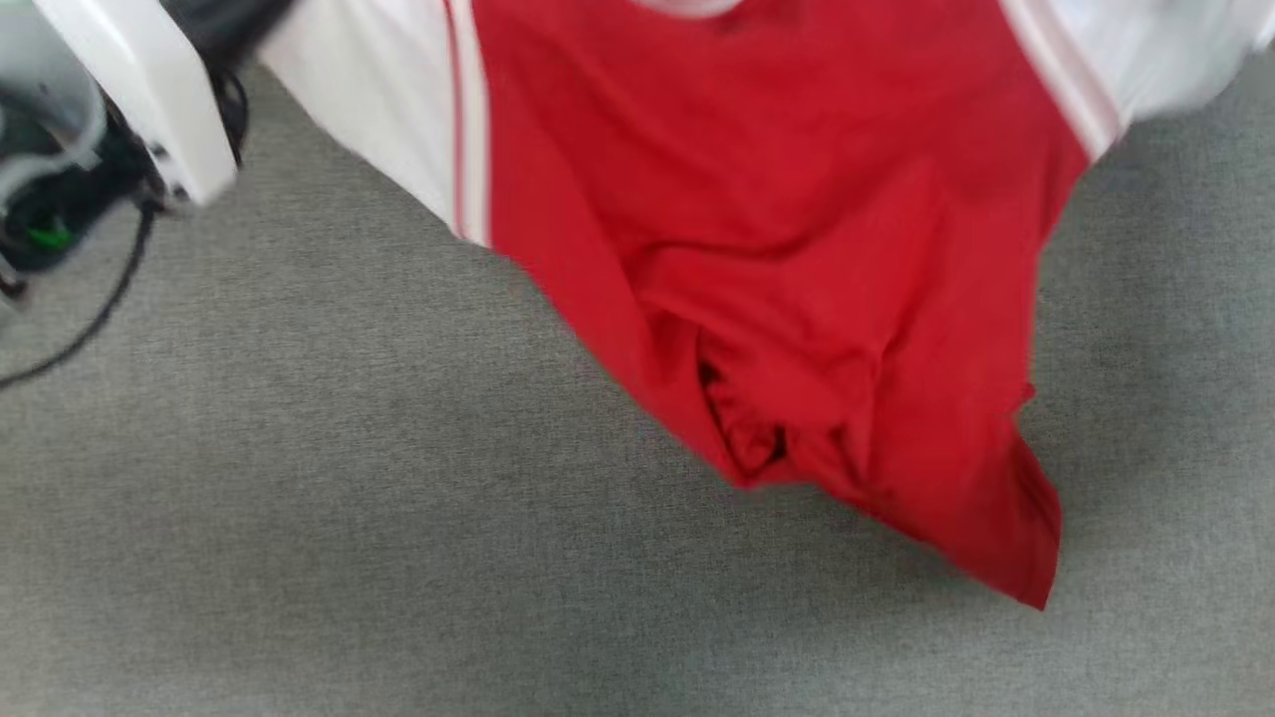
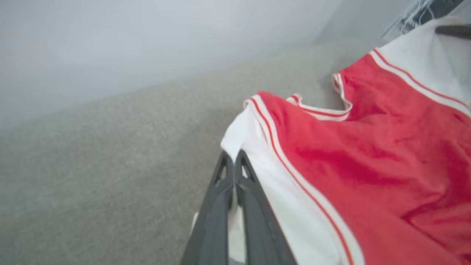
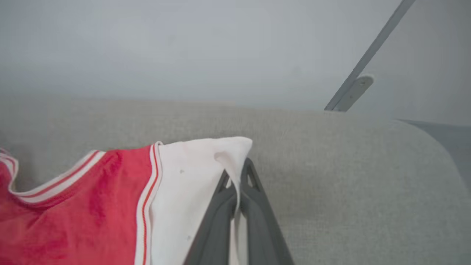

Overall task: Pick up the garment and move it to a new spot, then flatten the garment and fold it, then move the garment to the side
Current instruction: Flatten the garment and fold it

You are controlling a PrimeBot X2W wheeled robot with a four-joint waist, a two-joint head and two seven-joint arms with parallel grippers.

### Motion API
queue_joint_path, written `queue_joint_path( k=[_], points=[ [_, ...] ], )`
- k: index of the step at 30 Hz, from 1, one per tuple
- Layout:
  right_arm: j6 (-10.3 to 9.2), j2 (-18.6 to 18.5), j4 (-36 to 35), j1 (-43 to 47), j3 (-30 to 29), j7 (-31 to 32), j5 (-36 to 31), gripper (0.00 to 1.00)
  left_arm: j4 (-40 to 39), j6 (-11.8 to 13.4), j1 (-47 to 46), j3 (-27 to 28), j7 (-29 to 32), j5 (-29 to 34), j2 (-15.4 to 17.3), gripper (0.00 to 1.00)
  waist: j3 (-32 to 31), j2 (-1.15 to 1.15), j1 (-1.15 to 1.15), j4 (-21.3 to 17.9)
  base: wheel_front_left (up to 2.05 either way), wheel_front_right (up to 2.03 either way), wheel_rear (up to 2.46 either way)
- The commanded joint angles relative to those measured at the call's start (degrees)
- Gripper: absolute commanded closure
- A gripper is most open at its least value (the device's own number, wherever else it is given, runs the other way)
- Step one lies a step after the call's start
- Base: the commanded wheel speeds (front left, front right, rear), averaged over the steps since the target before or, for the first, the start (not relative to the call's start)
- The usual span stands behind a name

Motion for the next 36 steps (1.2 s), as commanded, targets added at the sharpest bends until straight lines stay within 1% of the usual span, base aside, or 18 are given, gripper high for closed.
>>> queue_joint_path(
  k=[1,3,7,10,12,13,15,17,20,22,24,26,29,32,36],
  points=[
    [0.0,1.4,0.4,-1.4,-1.3,-2.8,-0.8,1.0,1.1,0.1,-1.6,1.0,-1.5,-0.8,-0.5,1.0,-0.1,0.0,0.0,0.2,0.0,0.0,0.0],
    [0.0,3.5,2.0,-3.9,-4.2,-6.5,-2.5,1.0,3.6,0.1,-3.0,2.5,-3.9,-2.5,-1.2,1.0,-0.1,0.0,0.0,0.4,0.0,0.0,0.0],
    [0.0,8.8,5.4,-10.4,-11.2,-16.3,-6.2,1.0,10.2,0.1,-7.2,6.4,-9.0,-3.9,-2.9,1.0,0.0,0.0,0.0,0.8,0.0,0.0,0.0],
    [0.0,10.9,8.7,-15.9,-14.8,-22.3,-9.6,1.0,15.1,0.1,-11.1,9.3,-11.6,-5.5,-5.0,1.0,-0.3,0.0,0.0,1.0,0.0,0.0,0.0],
    [0.0,11.9,11.0,-19.4,-16.6,-25.7,-11.7,1.0,17.8,0.1,-13.8,10.7,-13.0,-5.9,-6.0,1.0,-0.7,0.0,0.0,1.2,0.0,0.0,0.0],
    [0.0,11.9,11.0,-19.4,-16.6,-25.7,-11.7,1.0,17.8,0.1,-13.8,10.7,-13.0,-5.9,-6.0,1.0,-0.7,0.0,0.0,1.2,0.0,0.0,0.0],
    [0.0,12.5,12.7,-23.2,-18.1,-29.6,-13.6,1.0,19.3,0.1,-16.9,11.6,-14.4,-5.0,-6.5,1.0,-1.2,0.0,0.0,1.3,0.0,0.0,0.0],
    [0.0,12.7,14.1,-26.4,-19.9,-33.7,-15.4,1.0,20.6,0.1,-19.3,13.4,-16.2,-5.7,-7.0,1.0,-2.1,0.0,0.0,1.3,0.0,0.0,0.0],
    [0.0,12.9,16.8,-29.8,-21.8,-37.7,-17.3,1.0,21.2,0.1,-21.9,14.4,-18.2,-3.6,-7.7,1.0,-3.6,0.0,0.0,1.7,0.0,0.0,0.0],
    [0.0,12.6,18.9,-31.0,-22.2,-38.9,-18.4,1.0,20.2,0.1,-22.0,14.0,-18.6,-2.2,-7.7,1.0,-4.5,0.0,0.0,1.9,0.0,0.0,0.0],
    [0.0,11.9,21.0,-31.0,-22.4,-39.0,-18.9,1.0,18.9,0.1,-20.5,15.0,-18.9,-4.0,-7.6,1.0,-5.2,0.0,0.0,2.1,0.0,0.0,0.0],
    [0.0,11.4,23.2,-29.5,-21.2,-38.3,-19.0,1.0,17.4,0.1,-17.6,13.6,-18.7,-3.8,-6.8,1.0,-5.7,0.0,0.0,2.4,0.0,0.0,0.0],
    [0.0,9.9,25.5,-25.4,-19.0,-37.9,-17.4,1.0,13.9,0.1,-12.0,12.9,-18.8,-6.3,-5.3,1.0,-6.6,0.0,0.0,2.5,0.0,0.0,0.0],
    [0.0,8.3,26.0,-19.7,-15.5,-37.3,-14.5,1.0,8.6,0.1,-4.2,12.8,-19.0,-9.2,-3.1,1.0,-7.5,0.0,0.0,2.8,0.0,0.0,0.0],
    [0.0,6.4,23.3,-8.6,-9.4,-35.2,-7.9,1.0,0.6,0.1,7.9,12.7,-19.2,-11.8,-0.4,1.0,-9.2,0.0,0.0,3.3,0.0,0.0,0.0]
  ],
)
